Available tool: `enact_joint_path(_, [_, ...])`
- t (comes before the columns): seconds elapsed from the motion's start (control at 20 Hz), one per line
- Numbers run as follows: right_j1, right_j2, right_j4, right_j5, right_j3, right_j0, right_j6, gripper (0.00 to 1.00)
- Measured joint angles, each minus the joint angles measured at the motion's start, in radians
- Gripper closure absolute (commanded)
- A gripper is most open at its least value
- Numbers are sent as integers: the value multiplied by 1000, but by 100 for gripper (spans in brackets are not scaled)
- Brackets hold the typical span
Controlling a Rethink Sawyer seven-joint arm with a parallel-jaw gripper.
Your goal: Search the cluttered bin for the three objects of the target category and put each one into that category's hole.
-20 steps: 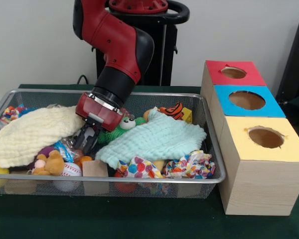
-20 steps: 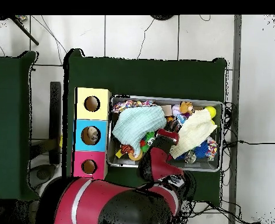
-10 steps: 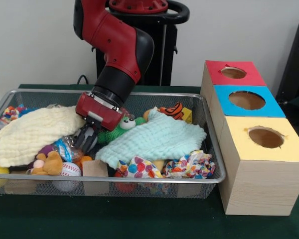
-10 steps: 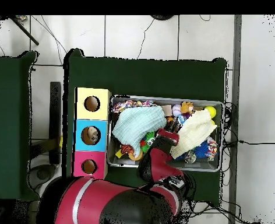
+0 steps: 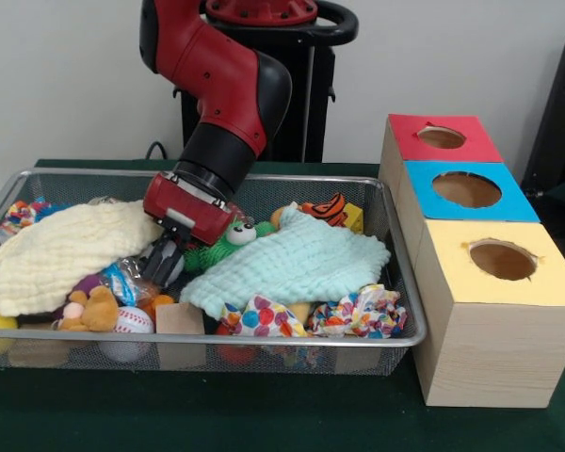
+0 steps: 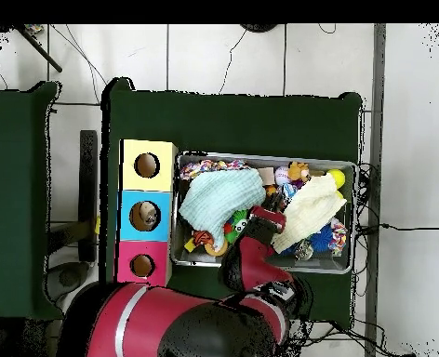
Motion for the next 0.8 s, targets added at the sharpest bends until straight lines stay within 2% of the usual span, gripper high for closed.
enact_joint_path(0.15, [0, 0, 0, 0, 2, 0, 0, 100])
enact_joint_path(0.2, [-1, 0, 0, 0, 2, 0, 0, 0])
enact_joint_path(0.8, [-1, 2, 0, 1, 10, -4, 0, 0])
